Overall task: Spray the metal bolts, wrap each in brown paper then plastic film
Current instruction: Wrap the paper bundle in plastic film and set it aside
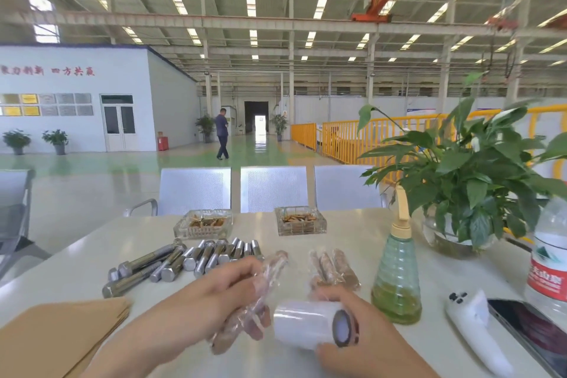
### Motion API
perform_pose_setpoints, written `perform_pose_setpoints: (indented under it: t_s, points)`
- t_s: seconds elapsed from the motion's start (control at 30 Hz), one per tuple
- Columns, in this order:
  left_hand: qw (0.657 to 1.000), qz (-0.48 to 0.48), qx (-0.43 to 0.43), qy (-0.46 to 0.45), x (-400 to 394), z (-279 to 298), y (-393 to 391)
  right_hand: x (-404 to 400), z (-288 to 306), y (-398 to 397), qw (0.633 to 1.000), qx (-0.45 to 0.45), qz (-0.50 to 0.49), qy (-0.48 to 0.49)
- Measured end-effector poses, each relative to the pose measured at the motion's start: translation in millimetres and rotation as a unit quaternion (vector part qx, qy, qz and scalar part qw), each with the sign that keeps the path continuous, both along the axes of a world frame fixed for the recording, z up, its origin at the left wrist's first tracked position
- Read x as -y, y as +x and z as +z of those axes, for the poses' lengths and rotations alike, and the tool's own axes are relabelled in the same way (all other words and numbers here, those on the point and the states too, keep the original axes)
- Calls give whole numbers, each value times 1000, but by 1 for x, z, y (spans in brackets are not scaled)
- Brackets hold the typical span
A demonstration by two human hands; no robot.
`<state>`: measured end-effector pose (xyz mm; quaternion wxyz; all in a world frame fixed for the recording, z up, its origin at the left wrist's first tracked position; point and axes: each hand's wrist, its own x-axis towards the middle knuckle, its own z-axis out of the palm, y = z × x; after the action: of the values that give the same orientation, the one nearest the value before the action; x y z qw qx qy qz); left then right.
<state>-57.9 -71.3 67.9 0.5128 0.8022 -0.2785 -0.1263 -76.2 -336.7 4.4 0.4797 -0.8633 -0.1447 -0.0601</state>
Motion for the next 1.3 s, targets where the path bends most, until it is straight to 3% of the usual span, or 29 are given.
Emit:
perform_pose_setpoints:
  t_s: [0.1, 0.17, 0.27, 0.4, 0.53, 0.63, 0.93, 1.0, 1.17, 1.2, 1.3]
  points:
    - [989, 109, -35, -98, -6, -7, 19, -15, 4, 11, 988, -73, 73, 112]
    - [977, 179, -23, -117, -5, -17, 32, -27, 5, 23, 958, -139, 120, 223]
    - [964, 257, 55, -46, 1, -32, 47, -48, 7, 30, 899, -173, 185, 358]
    - [945, 276, 153, 88, 7, -45, 58, -58, -4, 35, 845, -247, 167, 443]
    - [944, 282, 155, 76, 15, -52, 58, -56, -11, 34, 794, -275, 155, 520]
    - [945, 303, 121, 25, 17, -53, 58, -53, -12, 36, 779, -268, 135, 550]
    - [978, 184, -23, -97, 8, -64, 56, -60, 3, 26, 749, -223, 174, 599]
    - [973, 169, -38, -155, 8, -64, 57, -55, -1, 30, 760, -224, 153, 591]
    - [968, 173, -96, -153, 9, -59, 53, -53, 3, 22, 749, -232, 170, 597]
    - [965, 174, -123, -153, 13, -59, 56, -54, 6, 25, 756, -237, 186, 581]
    - [925, 183, -200, -267, 16, -60, 59, -49, 14, 21, 807, -246, 189, 502]
